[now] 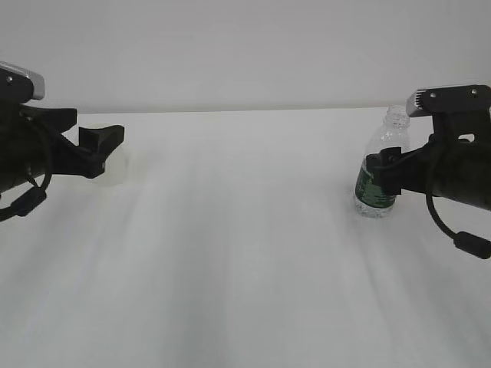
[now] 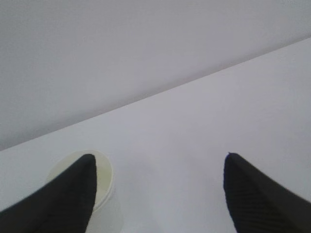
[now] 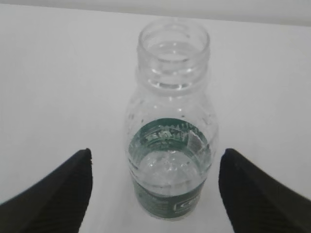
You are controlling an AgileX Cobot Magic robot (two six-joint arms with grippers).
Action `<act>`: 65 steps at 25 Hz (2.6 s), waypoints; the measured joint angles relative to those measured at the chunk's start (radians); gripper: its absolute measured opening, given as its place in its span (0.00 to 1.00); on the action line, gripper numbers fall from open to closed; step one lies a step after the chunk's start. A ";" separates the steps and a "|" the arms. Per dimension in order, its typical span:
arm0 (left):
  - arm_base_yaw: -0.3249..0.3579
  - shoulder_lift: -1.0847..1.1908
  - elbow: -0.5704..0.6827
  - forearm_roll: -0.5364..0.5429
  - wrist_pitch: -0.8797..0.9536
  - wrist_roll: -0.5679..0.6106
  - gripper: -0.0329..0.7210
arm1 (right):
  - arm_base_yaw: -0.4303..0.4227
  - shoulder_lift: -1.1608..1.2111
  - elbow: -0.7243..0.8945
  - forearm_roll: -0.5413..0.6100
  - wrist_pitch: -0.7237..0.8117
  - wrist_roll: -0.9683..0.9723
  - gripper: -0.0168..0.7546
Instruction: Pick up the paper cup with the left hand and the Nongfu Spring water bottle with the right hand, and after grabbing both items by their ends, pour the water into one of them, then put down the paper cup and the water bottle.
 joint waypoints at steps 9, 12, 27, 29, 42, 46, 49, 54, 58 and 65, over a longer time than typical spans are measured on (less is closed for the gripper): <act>0.000 -0.150 0.002 -0.028 0.136 -0.008 0.82 | 0.000 -0.102 0.002 0.000 0.109 0.000 0.79; 0.000 -0.186 0.002 -0.028 0.175 -0.015 0.82 | 0.000 -0.138 0.002 0.000 0.148 0.000 0.79; 0.000 -0.493 0.010 -0.032 0.371 -0.053 0.78 | 0.000 -0.351 0.008 -0.002 0.336 0.000 0.79; 0.000 -0.540 0.010 -0.032 0.389 -0.053 0.78 | 0.000 -0.379 0.008 -0.002 0.359 0.000 0.79; 0.000 -0.829 0.010 -0.036 0.647 -0.053 0.77 | 0.000 -0.555 0.008 -0.003 0.488 0.000 0.79; 0.000 -0.909 0.011 -0.048 0.710 -0.053 0.77 | 0.000 -0.612 0.008 -0.003 0.543 0.000 0.79; 0.000 -0.953 0.011 -0.055 0.761 -0.053 0.77 | 0.000 -0.672 0.008 -0.003 0.580 0.000 0.79; 0.000 -1.018 0.011 -0.077 0.872 -0.053 0.77 | 0.000 -0.766 0.008 -0.003 0.652 0.000 0.79; 0.000 -1.078 0.011 -0.112 0.965 -0.053 0.77 | 0.000 -0.846 0.008 -0.003 0.737 0.001 0.79; 0.000 -1.185 0.011 -0.137 1.130 -0.053 0.76 | 0.000 -0.979 0.008 -0.003 0.892 0.001 0.79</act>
